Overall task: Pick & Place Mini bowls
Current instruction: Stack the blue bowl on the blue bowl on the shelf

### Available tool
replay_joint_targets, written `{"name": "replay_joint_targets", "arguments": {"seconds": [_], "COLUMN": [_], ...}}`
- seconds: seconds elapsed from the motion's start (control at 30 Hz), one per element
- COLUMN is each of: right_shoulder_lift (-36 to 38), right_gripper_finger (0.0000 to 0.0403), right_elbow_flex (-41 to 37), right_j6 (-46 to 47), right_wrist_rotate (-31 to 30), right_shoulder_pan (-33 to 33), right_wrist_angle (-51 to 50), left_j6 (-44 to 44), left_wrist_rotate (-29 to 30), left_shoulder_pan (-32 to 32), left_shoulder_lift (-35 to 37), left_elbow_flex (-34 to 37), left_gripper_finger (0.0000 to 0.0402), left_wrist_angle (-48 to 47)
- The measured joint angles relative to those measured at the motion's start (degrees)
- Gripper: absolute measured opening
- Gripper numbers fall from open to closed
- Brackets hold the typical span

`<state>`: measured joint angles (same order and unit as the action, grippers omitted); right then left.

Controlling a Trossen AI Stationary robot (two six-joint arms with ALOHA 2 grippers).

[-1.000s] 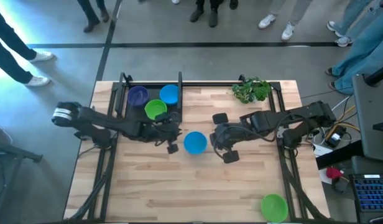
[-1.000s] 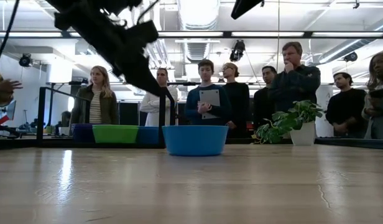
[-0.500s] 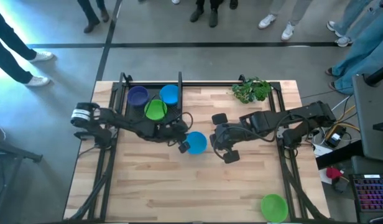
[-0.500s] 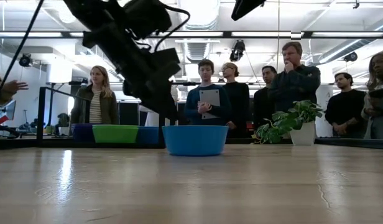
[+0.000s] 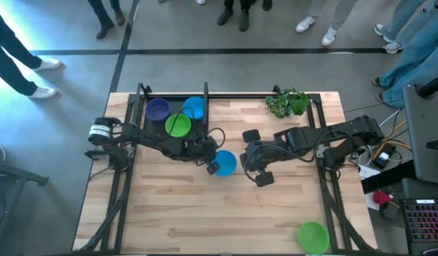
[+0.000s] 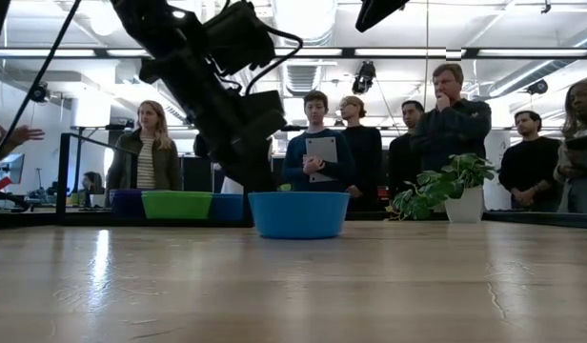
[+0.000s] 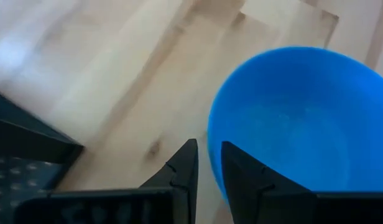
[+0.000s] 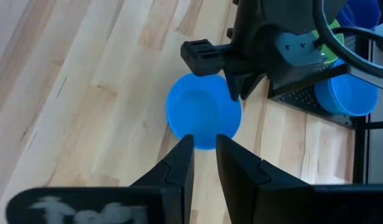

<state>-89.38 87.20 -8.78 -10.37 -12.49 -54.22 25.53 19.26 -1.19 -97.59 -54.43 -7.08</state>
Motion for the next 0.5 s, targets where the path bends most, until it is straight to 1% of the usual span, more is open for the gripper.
{"name": "replay_joint_targets", "arguments": {"seconds": [0.1, 0.37, 0.43, 0.5], "right_shoulder_lift": [0.0, 0.0, 0.0, 0.0], "right_gripper_finger": [0.0064, 0.0063, 0.0063, 0.0063], "right_elbow_flex": [0.0, 0.0, 0.0, 0.0], "right_j6": [0.0, -0.1, -0.1, -0.2], "right_wrist_rotate": [0.0, -0.1, 0.0, -0.1], "right_shoulder_pan": [0.0, 0.0, 0.0, 0.0], "right_wrist_angle": [0.0, 0.0, 0.0, 0.0], "left_j6": [0.1, 0.3, 0.8, 1.2], "left_wrist_rotate": [-2.6, -2.9, -2.9, -2.9], "left_shoulder_pan": [0.0, 0.0, 0.1, 0.3], "left_shoulder_lift": [-0.6, -2.0, -2.1, -2.2], "left_elbow_flex": [0.0, 0.0, -0.1, -0.2], "left_gripper_finger": [0.0064, 0.0064, 0.0058, 0.0040], "left_wrist_angle": [0.0, 0.0, 0.0, 0.0]}}
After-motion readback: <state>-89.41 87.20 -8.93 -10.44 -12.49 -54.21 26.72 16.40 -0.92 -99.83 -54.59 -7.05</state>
